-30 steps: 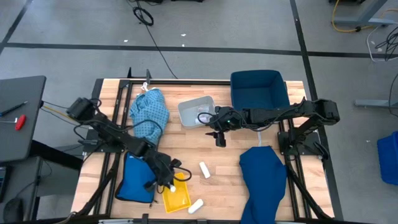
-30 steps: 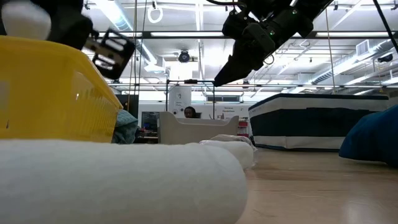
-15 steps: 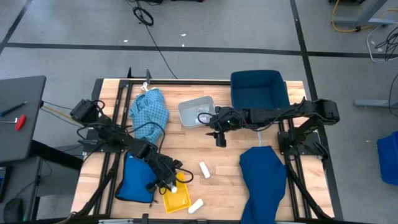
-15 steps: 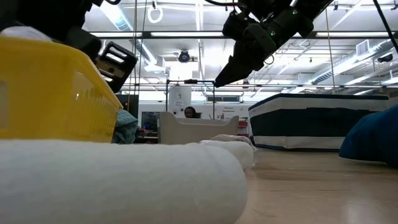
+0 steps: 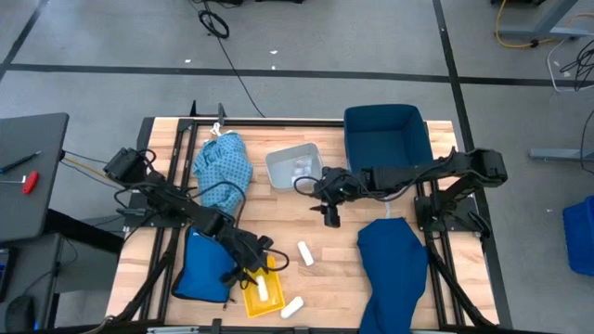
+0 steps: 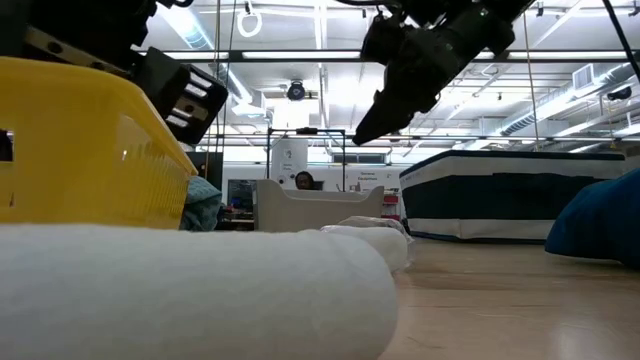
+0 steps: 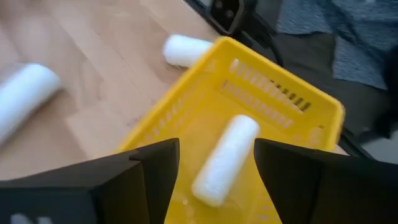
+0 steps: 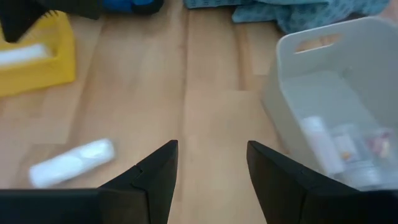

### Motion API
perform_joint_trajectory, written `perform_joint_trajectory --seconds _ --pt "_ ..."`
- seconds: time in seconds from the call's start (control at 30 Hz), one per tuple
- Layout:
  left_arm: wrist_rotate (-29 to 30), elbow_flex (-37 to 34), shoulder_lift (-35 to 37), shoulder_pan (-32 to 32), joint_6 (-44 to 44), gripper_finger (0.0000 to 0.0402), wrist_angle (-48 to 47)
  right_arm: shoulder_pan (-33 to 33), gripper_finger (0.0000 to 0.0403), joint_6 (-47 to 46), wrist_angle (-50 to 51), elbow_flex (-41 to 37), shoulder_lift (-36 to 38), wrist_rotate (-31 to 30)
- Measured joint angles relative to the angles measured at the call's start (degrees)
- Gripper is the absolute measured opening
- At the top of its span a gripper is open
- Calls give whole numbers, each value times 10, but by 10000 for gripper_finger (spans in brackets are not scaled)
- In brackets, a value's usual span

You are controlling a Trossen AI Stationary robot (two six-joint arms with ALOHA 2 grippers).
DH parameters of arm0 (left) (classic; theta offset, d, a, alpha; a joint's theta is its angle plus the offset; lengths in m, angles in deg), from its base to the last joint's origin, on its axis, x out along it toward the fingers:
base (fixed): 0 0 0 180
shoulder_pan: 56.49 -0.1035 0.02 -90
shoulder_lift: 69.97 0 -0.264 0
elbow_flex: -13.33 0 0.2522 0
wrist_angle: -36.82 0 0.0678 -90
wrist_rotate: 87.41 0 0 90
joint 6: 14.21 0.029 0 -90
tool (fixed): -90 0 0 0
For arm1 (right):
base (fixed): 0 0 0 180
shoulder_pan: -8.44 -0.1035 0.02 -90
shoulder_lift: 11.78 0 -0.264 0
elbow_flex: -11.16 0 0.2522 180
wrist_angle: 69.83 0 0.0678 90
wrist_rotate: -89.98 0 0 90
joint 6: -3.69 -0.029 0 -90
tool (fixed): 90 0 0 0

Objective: Pick & place medical supplies in basket/bin
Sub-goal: Put the top rolled gauze into the yellow bin

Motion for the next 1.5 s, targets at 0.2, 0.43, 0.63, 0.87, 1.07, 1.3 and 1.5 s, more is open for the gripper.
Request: perform_joint_trajectory --seconds 0.2,0.43,0.63,0.87,1.07,1.3,1.5 --pt "74 0 25 0 21 215 10 -40 217 -51 -2 0 0 -2" --pt "185 0 63 -8 53 216 52 -92 274 -128 -7 0 0 -24" --pt "289 -1 85 -17 67 222 113 -136 288 -180 -53 0 -28 -28" --pt "456 -4 86 -21 104 227 194 -164 288 -249 -99 0 -123 -52" --pt "547 -48 107 -21 152 227 304 -167 288 -294 -108 0 -164 -55" --pt "566 -132 176 -21 167 227 402 -184 288 -313 -130 1 -167 -53" --pt "576 -180 230 -21 156 227 417 -198 288 -336 -135 1 -166 -69"
